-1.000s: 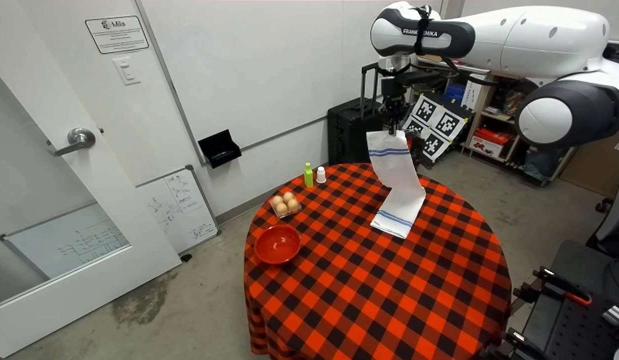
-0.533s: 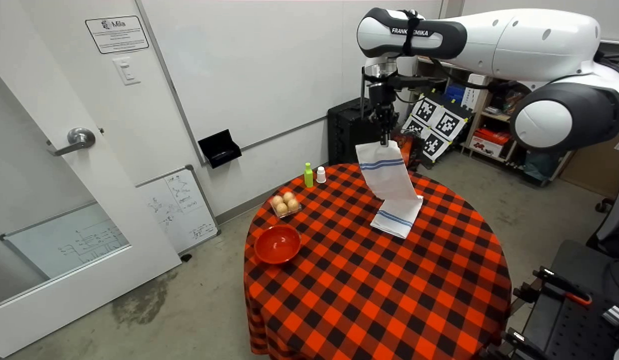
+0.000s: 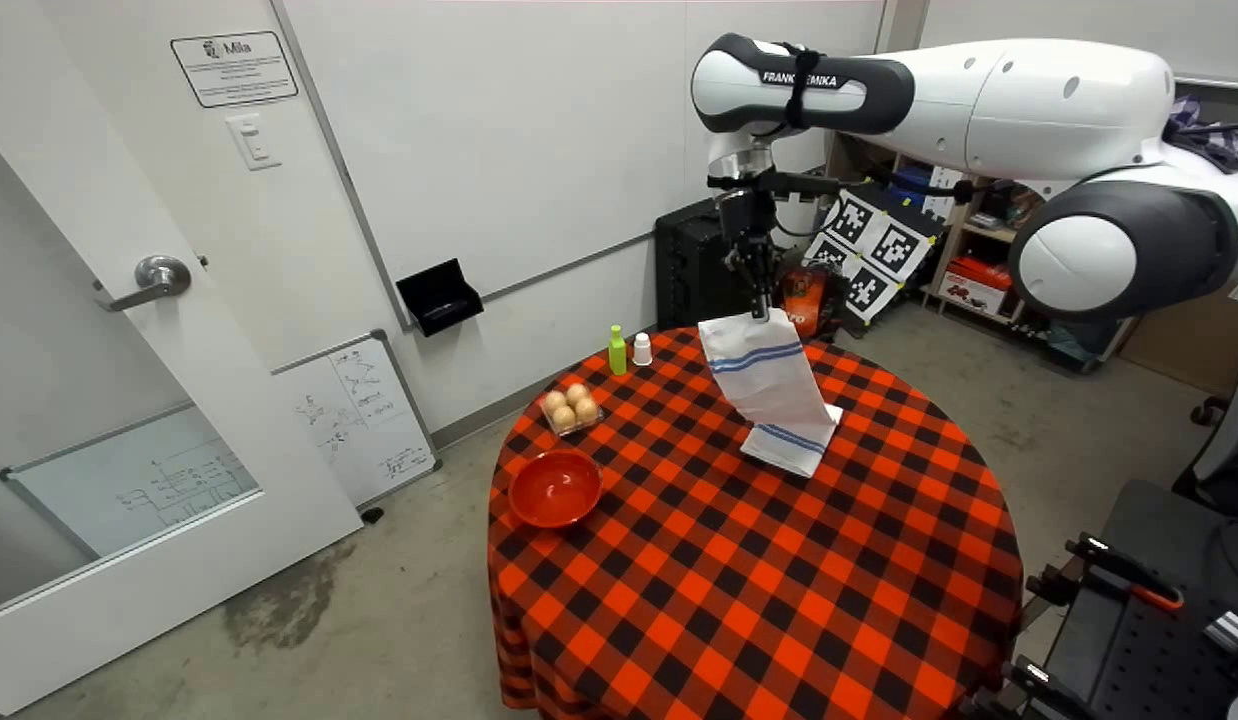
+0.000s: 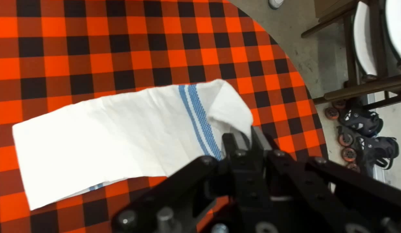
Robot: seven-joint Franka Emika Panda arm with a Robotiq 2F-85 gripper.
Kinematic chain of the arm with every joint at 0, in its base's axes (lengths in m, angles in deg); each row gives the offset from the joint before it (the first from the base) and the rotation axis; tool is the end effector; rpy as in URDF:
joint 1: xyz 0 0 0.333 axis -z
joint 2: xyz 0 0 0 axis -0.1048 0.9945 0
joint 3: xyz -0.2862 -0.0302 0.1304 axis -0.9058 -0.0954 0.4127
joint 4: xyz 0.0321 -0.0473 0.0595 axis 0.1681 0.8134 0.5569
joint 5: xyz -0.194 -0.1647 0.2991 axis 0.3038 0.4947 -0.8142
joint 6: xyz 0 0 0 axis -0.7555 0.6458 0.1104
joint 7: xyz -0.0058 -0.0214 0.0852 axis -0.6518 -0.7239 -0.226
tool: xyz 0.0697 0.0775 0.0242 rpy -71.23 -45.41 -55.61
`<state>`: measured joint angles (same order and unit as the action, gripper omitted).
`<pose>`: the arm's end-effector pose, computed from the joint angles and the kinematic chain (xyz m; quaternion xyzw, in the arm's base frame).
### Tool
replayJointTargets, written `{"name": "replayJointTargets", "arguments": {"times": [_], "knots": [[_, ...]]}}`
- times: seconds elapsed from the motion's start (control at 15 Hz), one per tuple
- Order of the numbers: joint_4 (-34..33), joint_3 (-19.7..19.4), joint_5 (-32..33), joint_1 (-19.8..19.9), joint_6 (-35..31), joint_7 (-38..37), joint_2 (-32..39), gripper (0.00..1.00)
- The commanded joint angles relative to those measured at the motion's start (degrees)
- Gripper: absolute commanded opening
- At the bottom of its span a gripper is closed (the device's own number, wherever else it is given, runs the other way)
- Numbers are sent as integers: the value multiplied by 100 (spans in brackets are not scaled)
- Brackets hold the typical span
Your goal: Fold the cloth
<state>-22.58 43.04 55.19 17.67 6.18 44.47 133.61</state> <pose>0.7235 -0.1017 0.2954 -0.9555 -0.0113 0.2563 0.1457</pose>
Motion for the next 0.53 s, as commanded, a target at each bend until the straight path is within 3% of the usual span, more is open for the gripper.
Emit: {"name": "replayJointTargets", "arguments": {"times": [0.0, 0.47], "knots": [[-175, 115, -232, -48, 361, 12, 233, 2], [-228, 257, -590, -2, 368, -346, 608, 2]]}}
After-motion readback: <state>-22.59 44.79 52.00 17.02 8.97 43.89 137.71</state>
